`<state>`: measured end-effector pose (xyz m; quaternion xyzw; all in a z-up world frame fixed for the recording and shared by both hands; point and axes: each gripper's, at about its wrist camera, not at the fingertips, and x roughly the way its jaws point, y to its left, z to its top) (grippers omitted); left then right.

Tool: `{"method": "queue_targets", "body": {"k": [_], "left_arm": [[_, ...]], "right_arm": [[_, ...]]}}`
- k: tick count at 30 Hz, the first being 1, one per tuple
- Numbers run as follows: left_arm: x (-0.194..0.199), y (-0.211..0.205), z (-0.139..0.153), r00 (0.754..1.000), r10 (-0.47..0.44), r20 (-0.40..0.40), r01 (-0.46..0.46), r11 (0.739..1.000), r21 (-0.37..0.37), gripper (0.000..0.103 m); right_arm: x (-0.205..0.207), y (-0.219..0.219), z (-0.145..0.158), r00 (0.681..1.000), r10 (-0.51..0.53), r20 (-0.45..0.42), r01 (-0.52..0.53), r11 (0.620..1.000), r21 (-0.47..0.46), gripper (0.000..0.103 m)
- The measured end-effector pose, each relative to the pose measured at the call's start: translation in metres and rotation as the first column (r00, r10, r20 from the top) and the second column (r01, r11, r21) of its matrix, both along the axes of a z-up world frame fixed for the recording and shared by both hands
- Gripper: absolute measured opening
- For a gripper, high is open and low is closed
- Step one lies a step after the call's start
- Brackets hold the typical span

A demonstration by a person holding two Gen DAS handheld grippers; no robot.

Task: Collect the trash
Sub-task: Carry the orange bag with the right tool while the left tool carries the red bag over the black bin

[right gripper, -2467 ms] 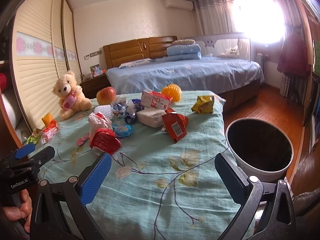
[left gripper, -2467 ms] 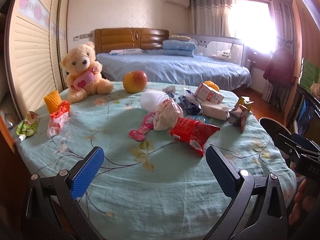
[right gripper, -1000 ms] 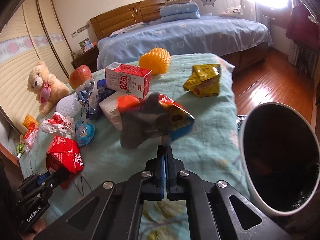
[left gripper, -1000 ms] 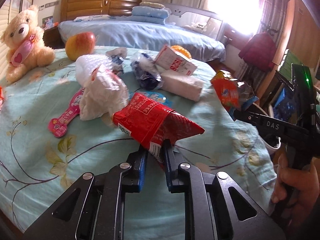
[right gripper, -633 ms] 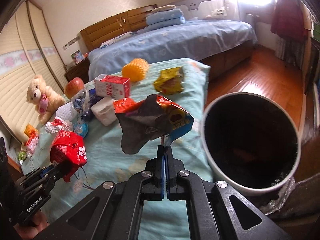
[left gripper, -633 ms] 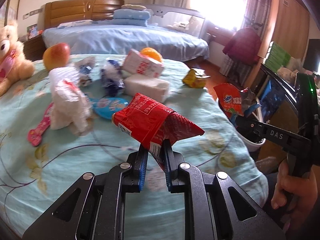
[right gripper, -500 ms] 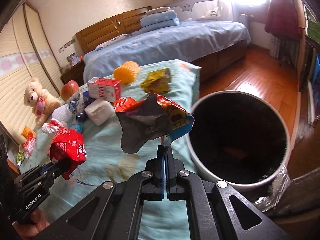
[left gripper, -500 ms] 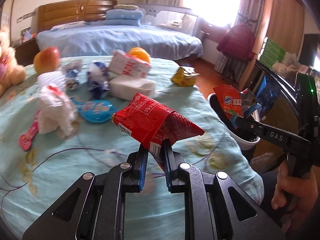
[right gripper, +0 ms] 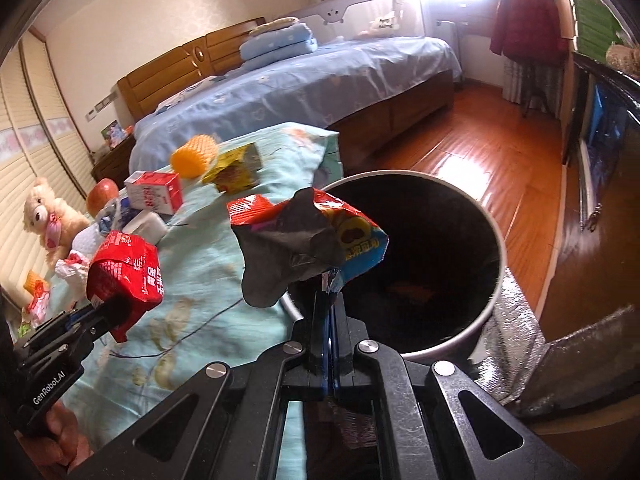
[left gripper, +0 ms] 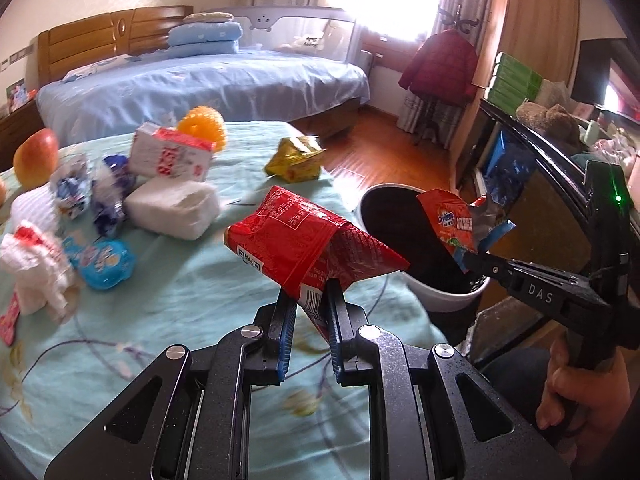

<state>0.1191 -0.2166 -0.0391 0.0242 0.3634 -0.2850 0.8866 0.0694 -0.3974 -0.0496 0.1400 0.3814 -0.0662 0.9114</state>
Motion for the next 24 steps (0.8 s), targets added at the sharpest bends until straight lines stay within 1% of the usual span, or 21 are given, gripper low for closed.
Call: {"method": "queue_targets", "body": {"k": [12, 24], "left_arm": [[0.008, -0.04, 0.005, 0.998, -0.056, 0.003, 0.056, 0.998, 0.01, 0.014], [0.016, -0.075, 0.004, 0.995, -0.101, -0.017, 0.101, 0.995, 0.024, 0.014]], "right_arm": [[0.002, -0.03, -0.007, 0.998, -0.048, -0.034, 0.048, 0.999, -0.009, 0.0], [0.008, -0.051, -0.018, 0.995, -0.073, -0.069, 0.074, 0.997, 0.015, 0.0]]}}
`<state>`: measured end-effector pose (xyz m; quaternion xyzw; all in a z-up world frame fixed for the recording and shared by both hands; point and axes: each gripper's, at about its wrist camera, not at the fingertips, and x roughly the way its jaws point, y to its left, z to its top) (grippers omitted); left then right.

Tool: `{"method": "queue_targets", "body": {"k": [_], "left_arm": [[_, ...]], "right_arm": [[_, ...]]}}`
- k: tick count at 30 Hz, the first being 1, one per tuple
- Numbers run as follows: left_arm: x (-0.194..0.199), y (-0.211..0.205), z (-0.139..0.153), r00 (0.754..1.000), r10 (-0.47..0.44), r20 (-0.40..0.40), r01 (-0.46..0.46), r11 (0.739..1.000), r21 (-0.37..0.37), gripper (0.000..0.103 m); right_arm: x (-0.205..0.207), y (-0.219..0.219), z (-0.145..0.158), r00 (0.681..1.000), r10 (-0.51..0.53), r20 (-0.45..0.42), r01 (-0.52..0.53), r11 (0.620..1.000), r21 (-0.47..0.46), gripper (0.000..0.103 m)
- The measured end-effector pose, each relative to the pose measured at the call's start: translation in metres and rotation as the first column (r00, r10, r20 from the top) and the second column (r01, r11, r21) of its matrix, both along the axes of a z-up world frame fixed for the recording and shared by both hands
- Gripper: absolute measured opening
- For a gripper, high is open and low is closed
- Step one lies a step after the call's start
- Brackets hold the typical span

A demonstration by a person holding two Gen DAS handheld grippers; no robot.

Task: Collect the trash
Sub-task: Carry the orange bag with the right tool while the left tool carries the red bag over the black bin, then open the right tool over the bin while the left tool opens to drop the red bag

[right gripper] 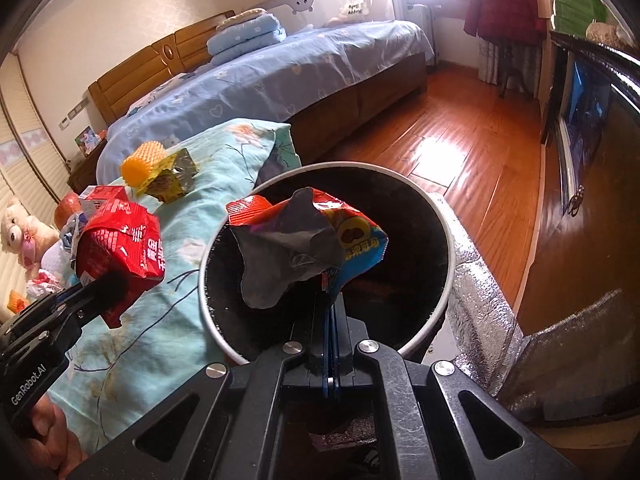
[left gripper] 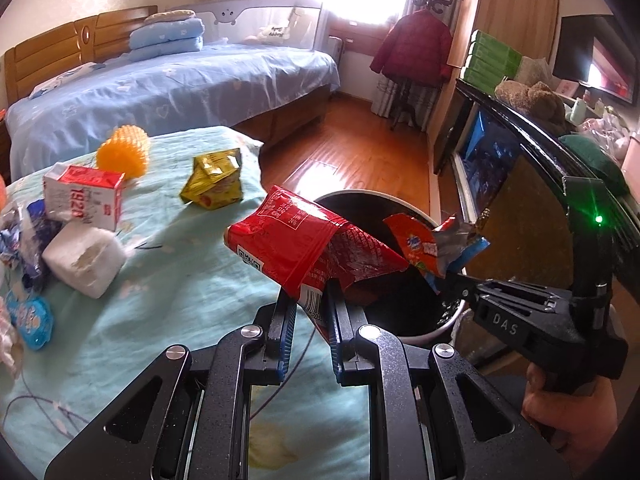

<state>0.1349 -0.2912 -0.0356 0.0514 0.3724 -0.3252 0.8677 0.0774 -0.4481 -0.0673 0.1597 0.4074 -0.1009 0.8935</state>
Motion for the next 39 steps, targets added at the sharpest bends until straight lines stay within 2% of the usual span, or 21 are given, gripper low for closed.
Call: {"method": "queue_targets", "body": {"k": [27, 29, 31, 33, 34, 35, 37, 39], "left_arm": [[0.015, -0.037, -0.011, 0.998, -0.039, -0.044, 0.041, 0.999, 0.034, 0.014], [0.015, -0.038, -0.011, 0.998, -0.036, -0.043, 0.037, 0.998, 0.041, 0.02], [0.014, -0.037, -0.01, 0.999, -0.024, -0.04, 0.026, 0.999, 0.044, 0.04], [0.013, -0.033, -0.009, 0.999, -0.01, -0.032, 0.012, 0.999, 0.037, 0.051], [0.012, -0.028, -0.009, 0.999, 0.0, -0.032, 0.001, 1.0, 0.029, 0.056], [0.012, -0.024, -0.009, 0.999, 0.006, -0.034, -0.006, 1.0, 0.024, 0.058], [0.01, -0.014, -0.009, 0.999, 0.023, -0.037, -0.022, 1.0, 0.017, 0.061], [0.008, -0.002, -0.011, 0.998, 0.048, -0.041, -0.048, 0.999, 0.017, 0.065]], "right_arm": [[0.01, -0.02, -0.005, 1.0, -0.016, -0.024, 0.016, 0.999, 0.032, 0.002], [0.01, -0.021, -0.006, 0.999, -0.019, -0.028, 0.02, 0.999, 0.031, 0.006], [0.011, -0.023, -0.006, 0.999, -0.02, -0.035, 0.021, 0.999, 0.036, 0.007], [0.01, -0.024, -0.006, 0.999, -0.023, -0.035, 0.024, 0.999, 0.041, 0.009], [0.008, -0.023, -0.005, 0.999, -0.025, -0.033, 0.027, 0.999, 0.04, 0.015], [0.007, -0.024, -0.004, 0.999, -0.025, -0.028, 0.027, 0.999, 0.043, 0.027], [0.004, -0.022, -0.002, 1.0, -0.028, -0.013, 0.029, 0.998, 0.048, 0.041], [0.002, -0.02, 0.0, 1.0, -0.029, 0.001, 0.029, 0.998, 0.055, 0.044]]}}
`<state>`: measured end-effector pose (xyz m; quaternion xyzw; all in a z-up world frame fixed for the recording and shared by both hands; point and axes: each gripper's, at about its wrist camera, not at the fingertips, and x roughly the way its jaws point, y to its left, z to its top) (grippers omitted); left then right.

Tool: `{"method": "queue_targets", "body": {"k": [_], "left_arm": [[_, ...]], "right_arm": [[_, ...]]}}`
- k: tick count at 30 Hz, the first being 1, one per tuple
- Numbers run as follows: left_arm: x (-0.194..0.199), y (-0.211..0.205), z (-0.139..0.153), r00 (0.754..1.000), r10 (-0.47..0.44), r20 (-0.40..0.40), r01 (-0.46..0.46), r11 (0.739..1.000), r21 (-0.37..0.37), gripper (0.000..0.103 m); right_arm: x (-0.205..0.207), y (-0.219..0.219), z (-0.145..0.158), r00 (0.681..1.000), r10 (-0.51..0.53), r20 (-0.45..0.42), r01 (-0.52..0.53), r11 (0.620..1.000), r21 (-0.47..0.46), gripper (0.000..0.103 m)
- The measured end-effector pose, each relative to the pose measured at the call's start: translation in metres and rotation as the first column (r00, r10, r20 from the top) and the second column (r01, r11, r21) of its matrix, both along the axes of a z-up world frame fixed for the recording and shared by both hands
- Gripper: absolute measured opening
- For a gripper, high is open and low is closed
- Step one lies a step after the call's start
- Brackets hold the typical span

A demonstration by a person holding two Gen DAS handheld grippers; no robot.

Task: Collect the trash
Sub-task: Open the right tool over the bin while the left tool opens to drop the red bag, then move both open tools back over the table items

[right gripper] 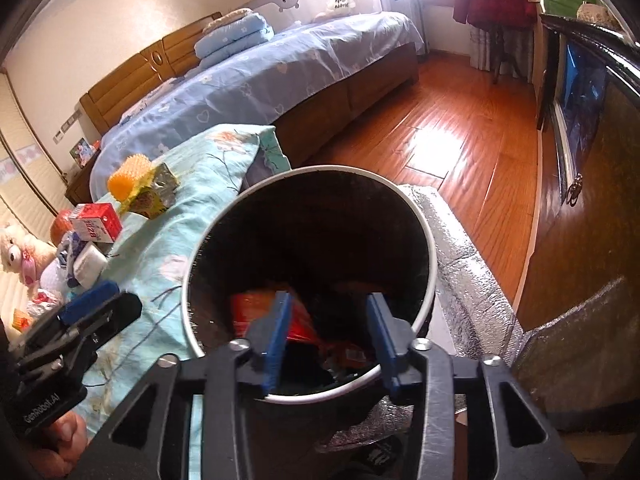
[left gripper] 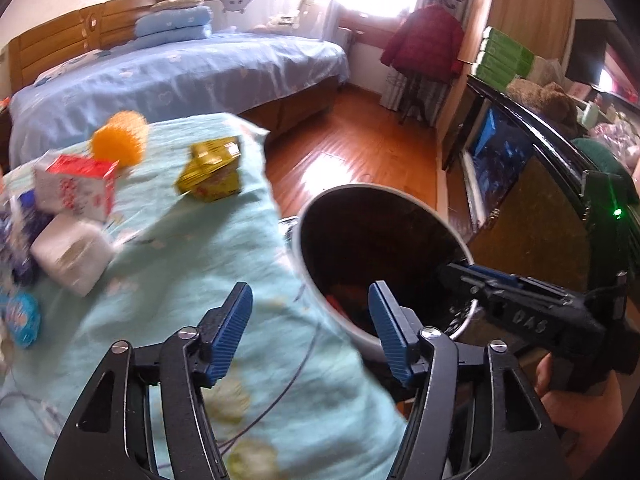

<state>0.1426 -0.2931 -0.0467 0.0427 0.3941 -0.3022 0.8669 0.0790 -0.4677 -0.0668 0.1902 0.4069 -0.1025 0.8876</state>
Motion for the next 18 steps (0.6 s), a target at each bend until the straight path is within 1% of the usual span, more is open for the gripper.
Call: {"method": "queue_targets", "body": {"k": [2, 5, 10, 13, 18], "left_arm": [[-0.002, 0.018, -0.002, 0.999, 0.03, -0.013, -0.03, 0.999, -0.016, 0.067], [-0.005, 0.039, -0.003, 0.998, 0.066, -0.018, -0.066, 0.998, -0.023, 0.068], [-0.007, 0.082, -0.001, 0.99, 0.142, -0.021, -0.143, 0.989, -0.039, 0.068], [-0.009, 0.105, -0.001, 0.983, 0.184, -0.015, -0.185, 0.982, -0.044, 0.068], [-0.013, 0.146, -0.002, 0.967, 0.254, -0.003, -0.254, 0.966, -0.041, 0.068]], "right_arm": [[-0.002, 0.005, 0.002, 1.0, 0.007, 0.018, -0.008, 1.0, 0.011, 0.055], [-0.005, 0.017, 0.006, 0.999, 0.02, 0.047, -0.02, 1.0, 0.014, 0.065], [-0.006, 0.041, 0.013, 0.994, 0.046, 0.095, -0.049, 0.998, 0.029, 0.072], [-0.006, 0.058, 0.017, 0.99, 0.069, 0.123, -0.074, 0.997, 0.037, 0.072], [-0.001, 0.088, 0.02, 0.982, 0.124, 0.141, -0.13, 0.991, 0.037, 0.072]]}}
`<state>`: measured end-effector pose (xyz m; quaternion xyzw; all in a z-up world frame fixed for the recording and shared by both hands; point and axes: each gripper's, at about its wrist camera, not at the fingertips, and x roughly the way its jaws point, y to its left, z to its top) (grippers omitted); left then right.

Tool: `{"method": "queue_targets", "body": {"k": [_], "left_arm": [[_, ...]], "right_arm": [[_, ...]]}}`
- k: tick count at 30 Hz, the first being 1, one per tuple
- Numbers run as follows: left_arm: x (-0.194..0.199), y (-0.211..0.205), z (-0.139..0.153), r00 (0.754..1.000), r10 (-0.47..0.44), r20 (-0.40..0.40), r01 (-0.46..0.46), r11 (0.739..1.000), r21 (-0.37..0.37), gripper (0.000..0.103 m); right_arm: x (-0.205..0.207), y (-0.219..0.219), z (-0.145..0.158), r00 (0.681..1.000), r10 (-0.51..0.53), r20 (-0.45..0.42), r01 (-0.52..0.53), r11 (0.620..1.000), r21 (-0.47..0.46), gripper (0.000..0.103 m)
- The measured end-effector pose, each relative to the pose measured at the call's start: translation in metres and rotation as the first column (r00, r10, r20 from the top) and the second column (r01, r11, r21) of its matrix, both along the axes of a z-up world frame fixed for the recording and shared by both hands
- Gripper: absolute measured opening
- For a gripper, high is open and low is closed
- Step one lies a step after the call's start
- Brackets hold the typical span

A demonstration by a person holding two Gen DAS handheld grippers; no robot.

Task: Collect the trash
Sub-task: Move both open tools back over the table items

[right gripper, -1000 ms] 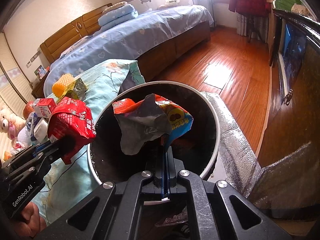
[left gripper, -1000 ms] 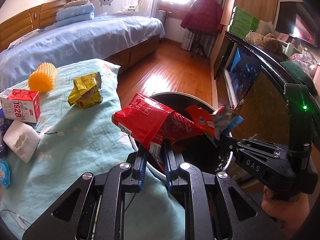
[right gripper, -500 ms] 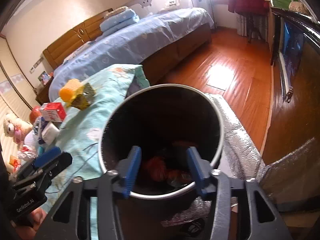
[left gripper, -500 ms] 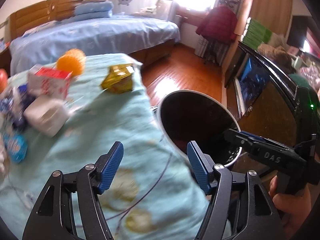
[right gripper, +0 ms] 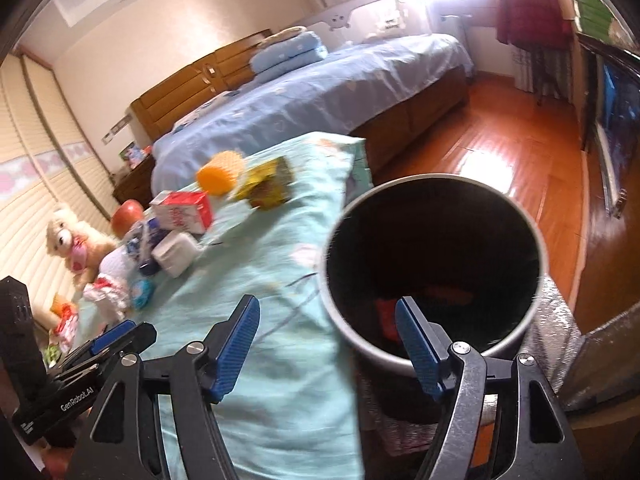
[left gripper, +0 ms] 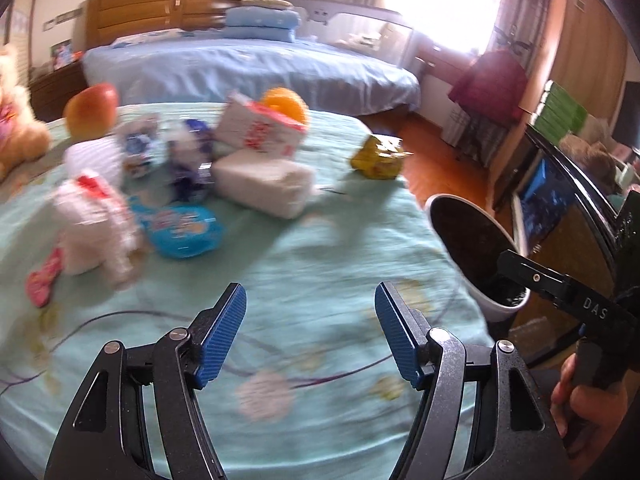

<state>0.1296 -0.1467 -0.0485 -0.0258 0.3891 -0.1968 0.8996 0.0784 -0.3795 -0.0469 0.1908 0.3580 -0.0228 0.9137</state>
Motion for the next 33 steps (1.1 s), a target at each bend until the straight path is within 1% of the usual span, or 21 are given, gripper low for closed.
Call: {"method": "queue_targets", "body": {"k": [10, 14, 19, 23, 26, 33], "left_arm": [[0.002, 0.056, -0.003, 0.994, 0.108, -0.001, -0.108, 0.994, -0.014, 0.068], [0.002, 0.073, -0.006, 0.989, 0.149, -0.011, -0.149, 0.989, -0.02, 0.068], [0.003, 0.089, -0.012, 0.981, 0.191, -0.022, -0.191, 0.981, -0.018, 0.068], [0.005, 0.101, -0.016, 0.976, 0.217, -0.036, -0.217, 0.976, -0.013, 0.068], [0.008, 0.108, -0.015, 0.971, 0.237, -0.042, -0.237, 0.971, -0.018, 0.069], [0.025, 0.113, -0.008, 0.966, 0.255, -0.038, -0.255, 0.967, 0.008, 0.074]], "right_arm": [[0.018, 0.055, -0.005, 0.993, 0.12, -0.012, -0.12, 0.993, -0.013, 0.073], [0.024, 0.07, -0.006, 0.988, 0.155, -0.012, -0.156, 0.988, -0.013, 0.079], [0.035, 0.087, -0.01, 0.979, 0.204, -0.025, -0.204, 0.979, -0.022, 0.08], [0.045, 0.101, -0.011, 0.971, 0.237, -0.03, -0.238, 0.971, -0.033, 0.085], [0.053, 0.111, -0.012, 0.964, 0.265, -0.034, -0.266, 0.963, -0.048, 0.086], [0.076, 0.127, -0.012, 0.948, 0.316, -0.04, -0.319, 0.944, -0.089, 0.087]]}}
